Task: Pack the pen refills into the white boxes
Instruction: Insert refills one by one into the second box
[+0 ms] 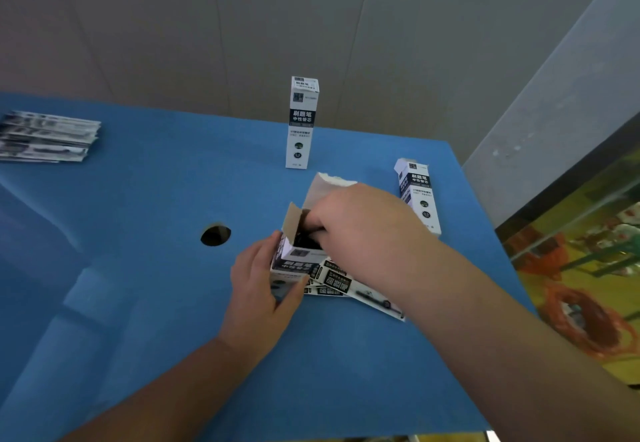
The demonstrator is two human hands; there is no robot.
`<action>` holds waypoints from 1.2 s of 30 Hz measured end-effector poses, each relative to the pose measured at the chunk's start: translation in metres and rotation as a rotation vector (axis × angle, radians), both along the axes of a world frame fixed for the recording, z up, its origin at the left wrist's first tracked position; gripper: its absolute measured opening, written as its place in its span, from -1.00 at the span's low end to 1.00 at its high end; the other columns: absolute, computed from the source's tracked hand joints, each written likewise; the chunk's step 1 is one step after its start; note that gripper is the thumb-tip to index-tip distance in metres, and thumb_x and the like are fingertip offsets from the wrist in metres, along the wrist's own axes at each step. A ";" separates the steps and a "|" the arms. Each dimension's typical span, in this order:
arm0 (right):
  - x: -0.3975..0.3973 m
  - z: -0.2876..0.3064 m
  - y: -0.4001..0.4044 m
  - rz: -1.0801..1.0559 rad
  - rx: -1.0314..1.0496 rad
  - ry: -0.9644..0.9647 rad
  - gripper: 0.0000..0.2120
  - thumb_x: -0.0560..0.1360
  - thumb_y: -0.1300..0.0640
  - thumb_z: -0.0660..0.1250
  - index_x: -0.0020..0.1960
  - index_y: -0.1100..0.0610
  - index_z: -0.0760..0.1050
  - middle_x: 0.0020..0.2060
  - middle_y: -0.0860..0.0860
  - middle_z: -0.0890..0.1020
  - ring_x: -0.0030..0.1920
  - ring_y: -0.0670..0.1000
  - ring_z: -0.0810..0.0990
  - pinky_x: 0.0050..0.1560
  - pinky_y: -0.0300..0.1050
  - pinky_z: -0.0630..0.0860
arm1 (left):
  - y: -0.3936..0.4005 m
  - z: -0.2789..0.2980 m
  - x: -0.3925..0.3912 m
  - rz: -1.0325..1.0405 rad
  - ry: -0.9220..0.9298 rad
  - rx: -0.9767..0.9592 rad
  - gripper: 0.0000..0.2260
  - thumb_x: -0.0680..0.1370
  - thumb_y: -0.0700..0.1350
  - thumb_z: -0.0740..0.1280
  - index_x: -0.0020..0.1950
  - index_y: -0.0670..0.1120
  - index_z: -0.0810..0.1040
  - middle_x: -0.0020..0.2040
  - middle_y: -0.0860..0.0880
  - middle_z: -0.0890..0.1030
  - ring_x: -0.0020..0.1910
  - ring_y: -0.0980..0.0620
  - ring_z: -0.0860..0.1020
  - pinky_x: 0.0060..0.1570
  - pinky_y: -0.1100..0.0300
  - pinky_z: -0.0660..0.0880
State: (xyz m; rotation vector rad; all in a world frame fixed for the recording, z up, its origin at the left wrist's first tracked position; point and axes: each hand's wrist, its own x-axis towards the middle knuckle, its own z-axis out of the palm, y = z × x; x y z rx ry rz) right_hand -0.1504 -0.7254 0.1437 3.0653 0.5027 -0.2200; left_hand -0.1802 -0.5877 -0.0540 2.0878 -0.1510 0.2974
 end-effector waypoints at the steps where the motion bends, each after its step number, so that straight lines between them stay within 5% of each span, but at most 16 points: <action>1: 0.004 0.001 -0.002 -0.013 0.024 0.085 -0.76 0.54 0.22 0.20 0.06 0.02 0.61 -0.28 -0.01 0.60 -0.45 0.02 0.55 -0.44 -0.18 0.41 | -0.001 0.001 0.000 -0.010 -0.043 0.012 -0.46 0.56 0.03 0.42 0.43 -0.27 0.47 0.30 -0.19 0.51 0.33 -0.10 0.41 0.35 -0.25 0.45; 5: 0.006 0.000 -0.015 0.032 0.221 0.215 -0.74 0.57 0.15 0.21 0.00 -0.08 0.66 -0.38 -0.04 0.68 -0.55 -0.10 0.63 -0.43 -0.19 0.48 | -0.001 0.002 -0.001 -0.015 -0.126 -0.005 -0.42 0.55 0.08 0.35 0.49 -0.16 0.36 0.34 -0.10 0.44 0.37 0.03 0.36 0.41 -0.12 0.39; 9: -0.005 -0.013 -0.039 -0.057 0.776 0.028 -0.85 0.54 -0.07 0.36 0.07 -0.17 0.65 -0.20 -0.32 0.67 -0.46 -0.19 0.65 -0.38 -0.36 0.44 | -0.001 0.000 0.000 0.016 0.020 -0.037 -0.46 0.56 -0.10 0.52 0.45 -0.28 0.46 0.33 -0.19 0.50 0.37 -0.19 0.42 0.38 -0.27 0.42; 12: -0.005 -0.035 -0.060 -0.244 1.063 -0.145 -0.88 0.57 -0.08 0.37 0.09 -0.19 0.62 -0.13 -0.31 0.69 -0.39 -0.18 0.66 -0.35 -0.41 0.44 | 0.000 0.002 0.001 0.024 0.036 -0.036 -0.48 0.52 -0.23 0.53 0.44 -0.28 0.47 0.32 -0.20 0.51 0.38 -0.18 0.41 0.39 -0.25 0.39; 14: -0.001 -0.057 -0.074 -0.327 0.949 -0.150 -0.87 0.57 -0.10 0.36 0.10 -0.19 0.61 -0.17 -0.28 0.67 -0.31 -0.21 0.65 -0.27 -0.37 0.45 | 0.000 0.001 0.002 0.011 0.036 -0.050 -0.49 0.56 -0.15 0.51 0.45 -0.29 0.47 0.33 -0.20 0.51 0.38 -0.18 0.41 0.40 -0.24 0.38; 19: -0.003 -0.107 -0.084 -0.192 0.195 0.134 -0.61 0.45 -0.24 0.43 0.18 -0.05 0.58 0.04 -0.09 0.59 0.09 -0.01 0.57 -0.02 -0.08 0.51 | 0.002 0.000 0.003 -0.005 0.082 -0.123 -0.36 0.55 0.10 0.43 0.50 -0.25 0.42 0.37 -0.16 0.46 0.46 -0.14 0.36 0.45 -0.24 0.39; 25: -0.006 -0.137 -0.077 -0.099 0.142 0.159 -0.69 0.53 -0.07 0.38 0.18 0.08 0.56 0.12 0.02 0.53 0.23 0.06 0.46 0.18 0.01 0.50 | 0.003 -0.004 0.007 -0.022 0.043 -0.149 -0.34 0.52 0.14 0.38 0.45 -0.29 0.42 0.31 -0.16 0.46 0.37 -0.26 0.46 0.32 -0.33 0.48; 30: -0.001 -0.133 -0.081 -0.104 0.119 0.119 -0.82 0.58 0.00 0.32 -0.05 0.11 0.57 -0.04 0.02 0.56 0.05 0.09 0.56 -0.06 -0.02 0.54 | 0.002 -0.004 0.006 -0.026 0.040 -0.168 -0.31 0.52 0.16 0.37 0.52 -0.23 0.38 0.35 0.00 0.40 0.44 -0.20 0.41 0.37 -0.29 0.48; 33: 0.000 -0.124 -0.086 -0.126 0.142 0.155 -0.67 0.58 -0.02 0.31 -0.31 0.03 0.35 -0.20 -0.01 0.50 -0.11 0.08 0.54 -0.17 -0.04 0.49 | 0.002 -0.004 0.005 -0.021 0.040 -0.183 -0.30 0.52 0.18 0.38 0.53 -0.20 0.37 0.34 0.06 0.39 0.45 -0.18 0.41 0.38 -0.27 0.48; 36: -0.001 -0.102 -0.094 -0.223 0.286 0.126 -0.68 0.55 -0.03 0.35 -0.33 0.03 0.41 -0.35 -0.03 0.54 -0.28 0.03 0.57 -0.32 -0.07 0.47 | 0.003 -0.005 0.007 -0.023 0.055 -0.199 -0.32 0.52 0.19 0.39 0.52 -0.17 0.39 0.35 0.05 0.41 0.43 -0.19 0.44 0.38 -0.28 0.48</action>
